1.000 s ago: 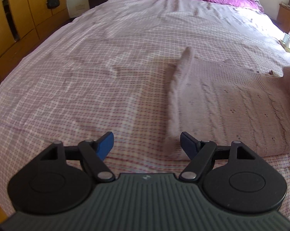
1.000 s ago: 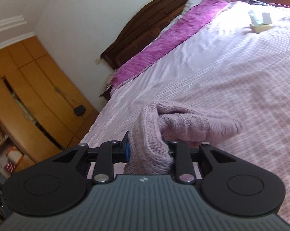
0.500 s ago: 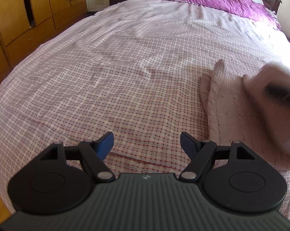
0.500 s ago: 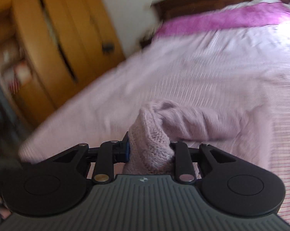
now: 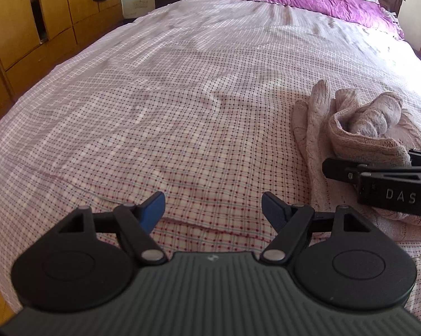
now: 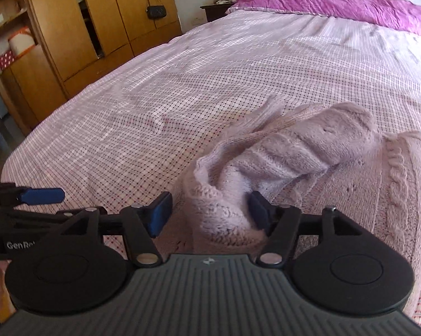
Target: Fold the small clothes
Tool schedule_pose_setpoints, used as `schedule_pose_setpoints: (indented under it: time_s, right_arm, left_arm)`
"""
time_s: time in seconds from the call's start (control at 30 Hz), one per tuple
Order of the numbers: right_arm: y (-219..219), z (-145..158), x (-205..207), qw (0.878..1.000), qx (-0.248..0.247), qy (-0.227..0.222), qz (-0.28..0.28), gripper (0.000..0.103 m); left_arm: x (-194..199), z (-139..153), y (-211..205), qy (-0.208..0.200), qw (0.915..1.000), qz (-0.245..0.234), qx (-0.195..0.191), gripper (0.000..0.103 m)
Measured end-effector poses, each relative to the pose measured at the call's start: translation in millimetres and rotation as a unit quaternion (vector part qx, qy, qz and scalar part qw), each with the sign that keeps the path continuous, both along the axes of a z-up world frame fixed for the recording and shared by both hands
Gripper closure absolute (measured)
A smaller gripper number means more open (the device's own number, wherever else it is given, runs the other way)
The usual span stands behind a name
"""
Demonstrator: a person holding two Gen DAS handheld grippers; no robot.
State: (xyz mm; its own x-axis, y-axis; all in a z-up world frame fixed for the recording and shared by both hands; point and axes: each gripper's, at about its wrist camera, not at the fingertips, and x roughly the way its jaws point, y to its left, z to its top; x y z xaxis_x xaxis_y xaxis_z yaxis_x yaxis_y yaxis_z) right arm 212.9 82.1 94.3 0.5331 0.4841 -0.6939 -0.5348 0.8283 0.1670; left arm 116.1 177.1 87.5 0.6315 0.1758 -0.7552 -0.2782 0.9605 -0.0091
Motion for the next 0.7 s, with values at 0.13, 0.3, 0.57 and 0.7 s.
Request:
schedule_pose_setpoints:
  time_s: [0.13,0.3,0.57,0.7]
  right_arm:
    - [2.2,0.8,-1.1,1.000,-0.008,-0.003,0.002,0.033]
    - [1.0,3.4,-4.0,1.000,-0.013,-0.004,0.005,0.031]
    - [-5.1,7.8,-9.5,1.000,-0.009,-0.002,0.011,0.029]
    - [-18.2,13.2,-15.0,1.000,0.012,0.014,0.018,0.029]
  left_arm:
    - [-1.1,2.3,0.9,-0.003,1.0000,0.002,0.004,0.026]
    - [-0.8,7.1,-0.9,-0.009,0.9999,0.002,0.007,0.026]
    - [3.5,15.9,-11.4,-0.017,0.9997,-0.010,0.018,0.026]
    - [6.1,23.2,-14.0,-0.027,0.9994,-0.017,0.014,0.026]
